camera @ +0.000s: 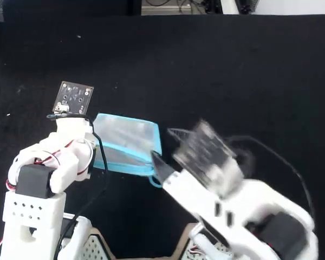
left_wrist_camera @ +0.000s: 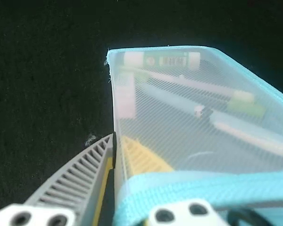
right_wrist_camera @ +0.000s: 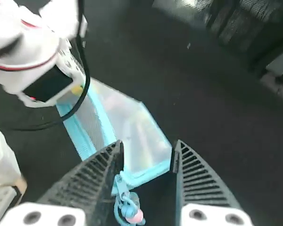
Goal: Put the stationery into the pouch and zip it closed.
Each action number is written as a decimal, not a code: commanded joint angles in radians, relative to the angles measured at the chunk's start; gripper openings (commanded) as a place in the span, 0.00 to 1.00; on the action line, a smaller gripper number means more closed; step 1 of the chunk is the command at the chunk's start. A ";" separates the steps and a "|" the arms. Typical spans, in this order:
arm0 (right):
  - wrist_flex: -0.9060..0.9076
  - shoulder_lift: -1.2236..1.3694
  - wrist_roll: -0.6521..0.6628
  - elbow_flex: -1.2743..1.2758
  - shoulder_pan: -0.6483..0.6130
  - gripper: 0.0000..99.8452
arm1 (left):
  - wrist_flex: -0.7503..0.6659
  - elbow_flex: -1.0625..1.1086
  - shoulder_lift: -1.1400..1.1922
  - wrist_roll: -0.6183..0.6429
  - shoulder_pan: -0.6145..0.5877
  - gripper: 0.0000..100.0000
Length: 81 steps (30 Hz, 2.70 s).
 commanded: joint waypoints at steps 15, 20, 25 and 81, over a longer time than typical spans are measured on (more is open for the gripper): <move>0.051 -0.125 0.155 0.387 0.017 0.17 | -0.012 -0.012 0.006 -0.005 -0.005 0.04; 0.049 -0.214 0.160 0.478 0.017 0.17 | -0.015 -0.010 0.006 -0.005 -0.005 0.04; -0.057 -0.251 0.160 0.545 0.115 0.20 | -0.015 -0.012 0.006 -0.005 -0.001 0.04; -0.264 -0.205 0.178 0.682 0.052 0.11 | -0.015 -0.010 0.006 -0.005 -0.005 0.04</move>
